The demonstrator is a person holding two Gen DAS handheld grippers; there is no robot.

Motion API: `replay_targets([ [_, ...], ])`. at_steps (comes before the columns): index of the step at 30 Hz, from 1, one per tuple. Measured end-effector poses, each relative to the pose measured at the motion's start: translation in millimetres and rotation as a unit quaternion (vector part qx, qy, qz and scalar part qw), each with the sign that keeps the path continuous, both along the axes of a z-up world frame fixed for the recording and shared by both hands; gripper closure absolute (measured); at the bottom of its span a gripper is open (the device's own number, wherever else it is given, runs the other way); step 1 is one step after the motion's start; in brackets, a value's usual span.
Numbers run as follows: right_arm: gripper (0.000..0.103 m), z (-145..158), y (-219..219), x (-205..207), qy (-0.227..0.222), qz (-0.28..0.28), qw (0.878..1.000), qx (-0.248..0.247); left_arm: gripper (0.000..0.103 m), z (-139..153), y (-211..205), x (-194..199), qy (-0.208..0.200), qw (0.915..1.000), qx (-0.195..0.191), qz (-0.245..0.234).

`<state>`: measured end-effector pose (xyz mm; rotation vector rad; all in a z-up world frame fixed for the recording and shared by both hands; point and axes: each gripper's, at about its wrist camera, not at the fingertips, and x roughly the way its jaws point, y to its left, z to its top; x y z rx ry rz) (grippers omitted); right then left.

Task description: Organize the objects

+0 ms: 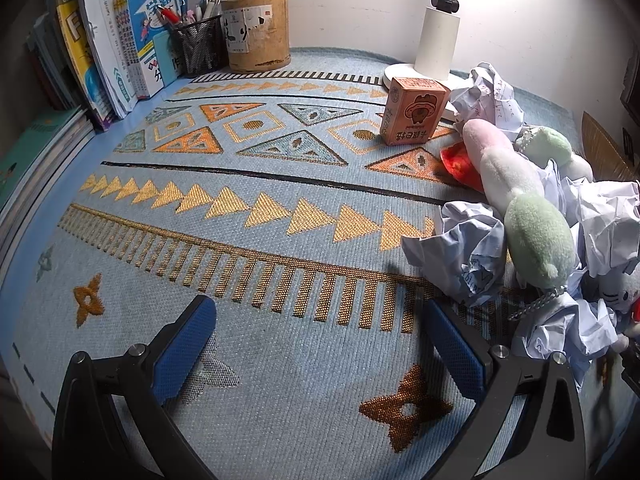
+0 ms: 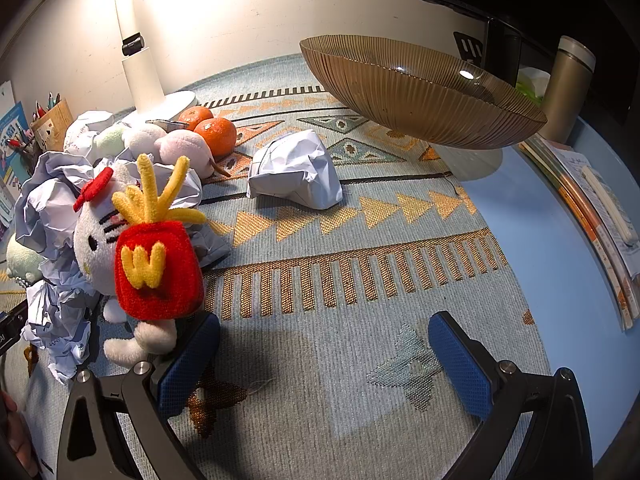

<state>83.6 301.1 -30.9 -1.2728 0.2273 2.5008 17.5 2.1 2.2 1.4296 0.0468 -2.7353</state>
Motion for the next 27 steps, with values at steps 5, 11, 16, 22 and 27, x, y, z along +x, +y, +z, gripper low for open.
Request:
replay_targets([
  [5,0.0,0.0,-0.1,-0.1,0.0,0.0,1.0,0.0,0.0,-0.1,0.1,0.1,0.0,1.0,0.0,0.0],
  [11,0.0,0.1,-0.2,-0.3,0.0,0.0,1.0,0.0,0.0,0.0,0.5,0.0,0.001,1.0,0.0,0.0],
  [16,0.0,0.7,0.3,0.1,0.0,0.0,1.0,0.0,0.0,-0.1,-0.2,-0.4,0.004,1.0,0.0,0.0],
  [22,0.0,-0.3,0.4,-3.1,-0.003,-0.009,1.0,-0.002,0.0,-1.3,0.4,-0.8,0.007,0.9999,0.0,0.008],
  [27,0.0,-0.3,0.5,-11.0,-0.028,0.011,1.0,-0.01,0.0,-1.8,1.3,-2.5,0.007,0.9998,-0.001,0.016],
])
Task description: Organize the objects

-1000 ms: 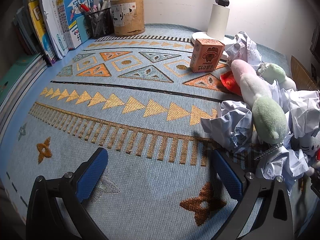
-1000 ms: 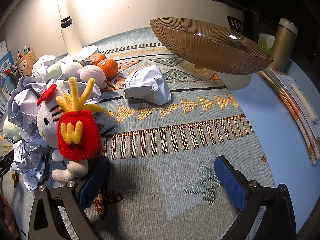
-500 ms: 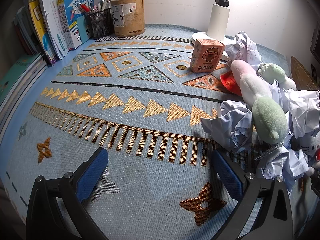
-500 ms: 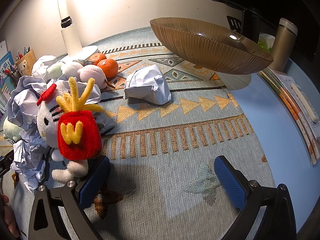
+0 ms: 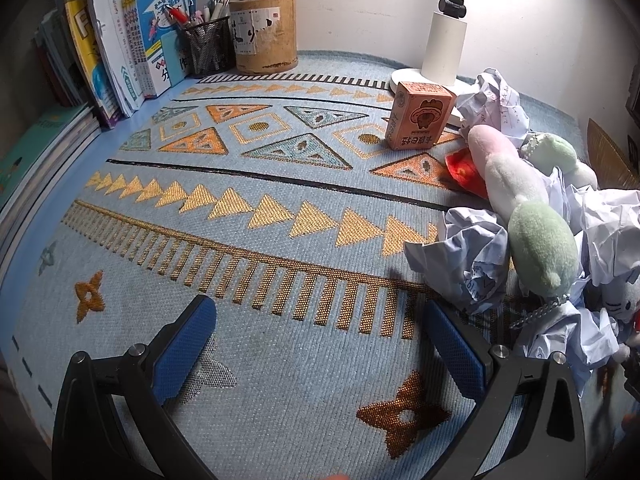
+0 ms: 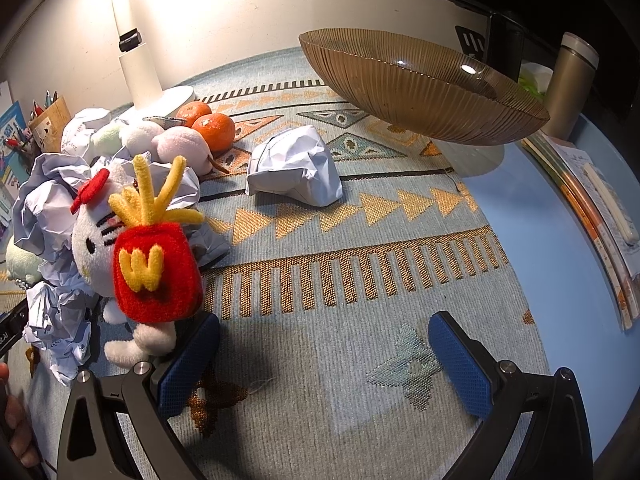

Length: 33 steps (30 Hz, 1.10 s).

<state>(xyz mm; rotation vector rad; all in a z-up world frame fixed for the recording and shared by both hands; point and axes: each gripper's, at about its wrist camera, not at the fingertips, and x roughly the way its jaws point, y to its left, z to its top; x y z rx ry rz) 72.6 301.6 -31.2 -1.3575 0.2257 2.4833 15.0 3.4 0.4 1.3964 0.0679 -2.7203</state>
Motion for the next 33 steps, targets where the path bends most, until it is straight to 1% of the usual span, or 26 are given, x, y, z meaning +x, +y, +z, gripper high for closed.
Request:
replay_targets([
  [10,0.0,-1.0,-0.4,1.4,0.001,0.002,1.0,-0.001,0.0,-0.5,-0.5,10.8,0.001,1.0,0.003,0.001],
  [13,0.0,-1.0,-0.3,1.6,0.002,0.003,1.0,-0.001,0.0,2.3,-1.1,11.3,0.003,1.0,-0.003,0.008],
  [14,0.0,-0.5,0.2,2.7,0.004,0.002,1.0,-0.002,0.0,6.1,-1.4,13.1,0.008,0.9998,-0.011,0.012],
  [16,0.0,2.5,1.3,7.0,0.015,-0.004,1.0,-0.003,0.0,17.2,-1.2,22.2,0.037,0.9988,-0.028,0.018],
  [18,0.0,11.9,1.4,17.2,0.045,-0.007,0.999,0.006,0.0,27.7,1.0,36.8,0.069,0.9963,-0.049,0.017],
  [20,0.0,25.6,-3.6,30.0,0.088,-0.001,0.996,0.031,0.0,41.7,7.4,51.3,0.109,0.9922,-0.06,0.006],
  [22,0.0,39.4,-12.8,38.5,0.134,0.014,0.99,0.041,0.0,59.8,20.6,61.7,0.16,0.9849,-0.065,-0.011],
  [24,0.0,51.8,-19.0,38.5,0.171,0.033,0.984,0.022,0.0,76.1,36.9,68.2,0.207,0.9759,-0.057,-0.039],
  [25,0.0,56.0,-22.9,38.0,0.187,0.041,0.981,0.02,0.0,80.1,44.7,65.9,0.215,0.9738,-0.055,-0.05],
  [27,0.0,59.0,-32.2,33.8,0.197,0.041,0.979,0.036,0.0,78.9,58.7,58.6,0.21,0.9739,-0.05,-0.07],
  [28,0.0,57.5,-32.7,31.5,0.197,0.04,0.979,0.031,0.0,75.2,62.7,55.7,0.206,0.9749,-0.043,-0.073],
  [31,0.0,51.0,-31.1,36.8,0.206,0.049,0.977,-0.011,0.0,65.3,69.1,55.0,0.194,0.9779,-0.012,-0.077],
  [32,0.001,50.6,-31.8,41.8,0.212,0.052,0.976,-0.017,0.0,61.6,72.3,59.4,0.194,0.9776,-0.008,-0.082],
  [33,0.002,52.4,-33.9,48.4,0.224,0.057,0.973,-0.014,0.0,58.5,75.8,64.7,0.197,0.9766,-0.013,-0.085],
])
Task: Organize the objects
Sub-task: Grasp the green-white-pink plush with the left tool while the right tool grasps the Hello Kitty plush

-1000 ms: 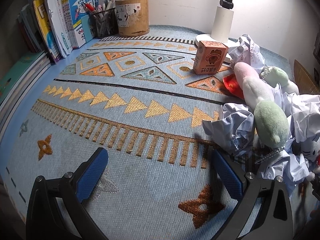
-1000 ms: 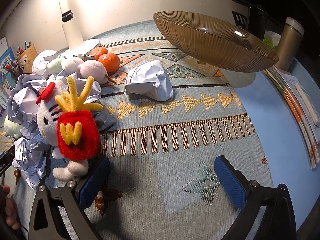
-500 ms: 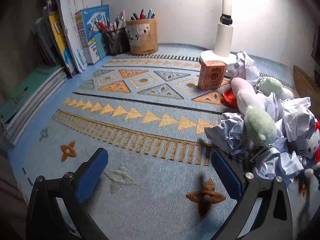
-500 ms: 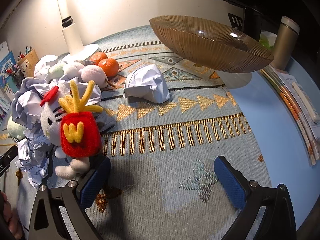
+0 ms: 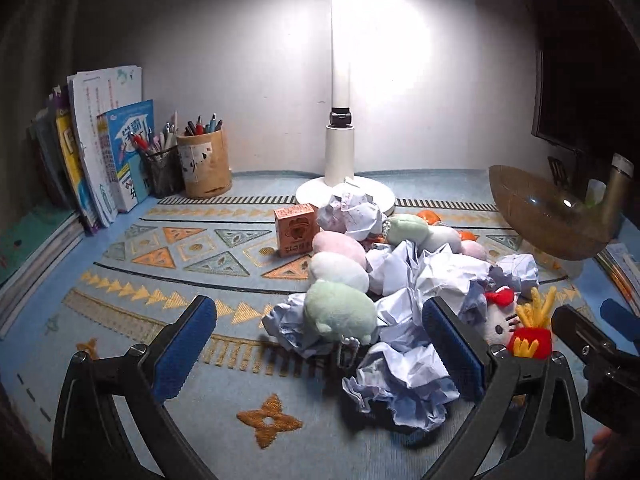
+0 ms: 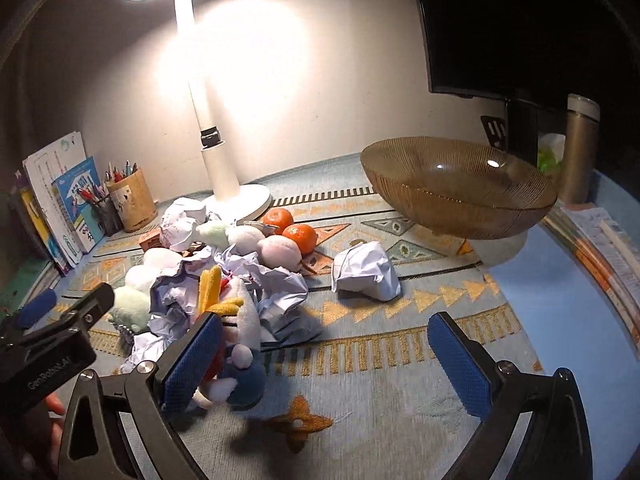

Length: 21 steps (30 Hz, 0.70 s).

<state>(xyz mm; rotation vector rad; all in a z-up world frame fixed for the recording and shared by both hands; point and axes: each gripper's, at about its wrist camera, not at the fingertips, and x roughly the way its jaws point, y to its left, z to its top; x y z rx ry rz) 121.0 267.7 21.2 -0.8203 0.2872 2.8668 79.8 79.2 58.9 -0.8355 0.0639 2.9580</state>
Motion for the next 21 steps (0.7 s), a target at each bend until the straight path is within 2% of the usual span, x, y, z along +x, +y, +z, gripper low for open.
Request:
replay_targets([
  [2,0.002,6.7,-6.6,17.1,0.033,-0.001,0.999,0.023,0.0,-3.7,4.7,11.7,0.015,0.9998,-0.003,-0.01],
  [4,0.002,13.2,-12.9,26.1,0.045,0.008,0.998,0.033,0.0,-6.3,7.3,17.3,0.018,0.9996,0.004,-0.021],
  [9,0.004,-2.8,-15.3,12.3,0.004,0.022,0.999,0.028,0.0,-14.0,-0.2,7.1,-0.018,0.9987,0.034,-0.033],
  [10,0.01,-5.6,-15.4,8.7,-0.006,0.026,0.999,0.025,0.0,-14.9,-2.8,6.8,-0.021,0.9983,0.043,-0.032],
  [12,0.013,-6.6,-15.6,7.5,-0.009,0.033,0.999,0.02,0.0,-16.6,-7.3,5.3,-0.027,0.9973,0.058,-0.036],
  [21,0.013,-14.4,-26.7,-1.9,-0.035,0.034,0.997,0.055,0.0,-20.4,-8.2,-0.3,-0.042,0.9969,0.061,-0.026],
])
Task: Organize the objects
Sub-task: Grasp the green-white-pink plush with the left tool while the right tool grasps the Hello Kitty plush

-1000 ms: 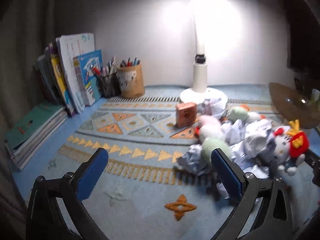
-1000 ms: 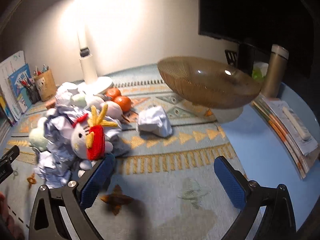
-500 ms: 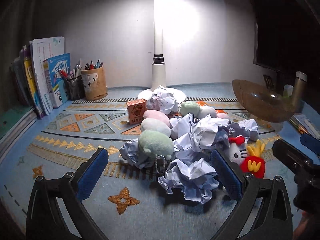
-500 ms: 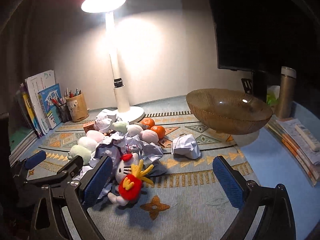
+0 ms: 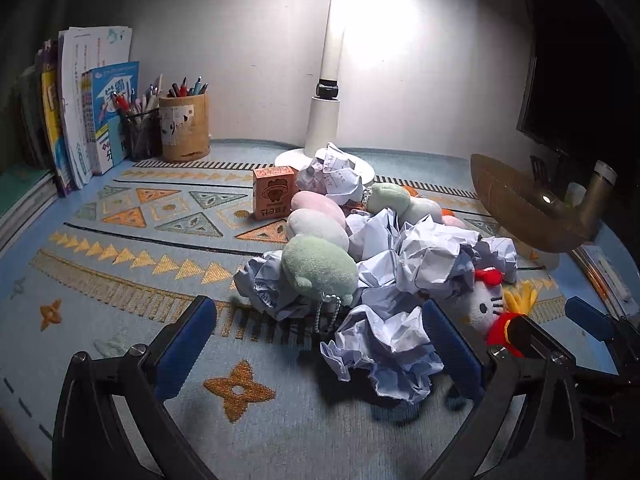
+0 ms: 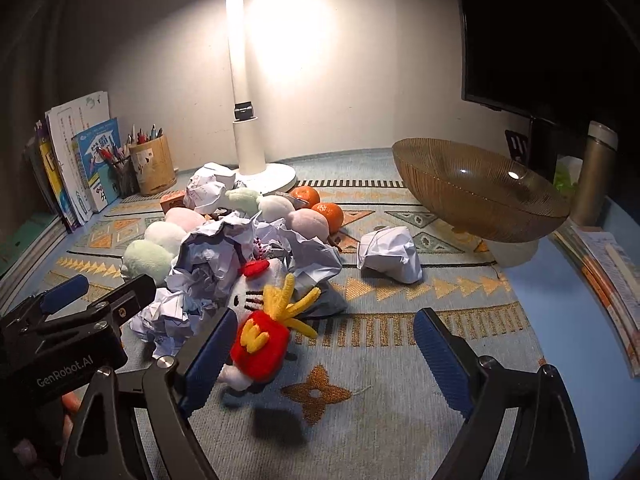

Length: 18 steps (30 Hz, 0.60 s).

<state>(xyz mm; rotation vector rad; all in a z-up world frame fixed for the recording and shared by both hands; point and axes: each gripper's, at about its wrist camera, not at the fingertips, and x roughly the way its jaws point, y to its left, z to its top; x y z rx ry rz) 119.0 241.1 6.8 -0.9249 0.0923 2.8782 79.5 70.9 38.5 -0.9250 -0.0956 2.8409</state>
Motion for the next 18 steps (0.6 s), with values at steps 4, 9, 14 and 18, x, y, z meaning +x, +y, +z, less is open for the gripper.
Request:
replay_targets([
  [4,0.013,-0.7,0.0,0.8,0.0,0.002,1.0,0.001,0.0,0.4,-3.1,-0.8,-0.001,1.0,0.009,-0.001],
  [9,0.013,-0.1,2.5,0.6,0.001,0.001,1.0,-0.008,0.0,-0.4,-6.6,-2.7,-0.007,0.9998,0.018,0.0],
  [14,0.013,0.4,1.2,0.7,0.0,0.003,1.0,-0.006,0.0,-0.1,-7.5,-2.5,-0.007,0.9998,0.02,0.002],
  [18,0.013,0.0,0.6,0.2,0.0,0.004,1.0,-0.004,0.0,-0.1,-7.1,-2.7,-0.007,0.9998,0.019,0.002],
])
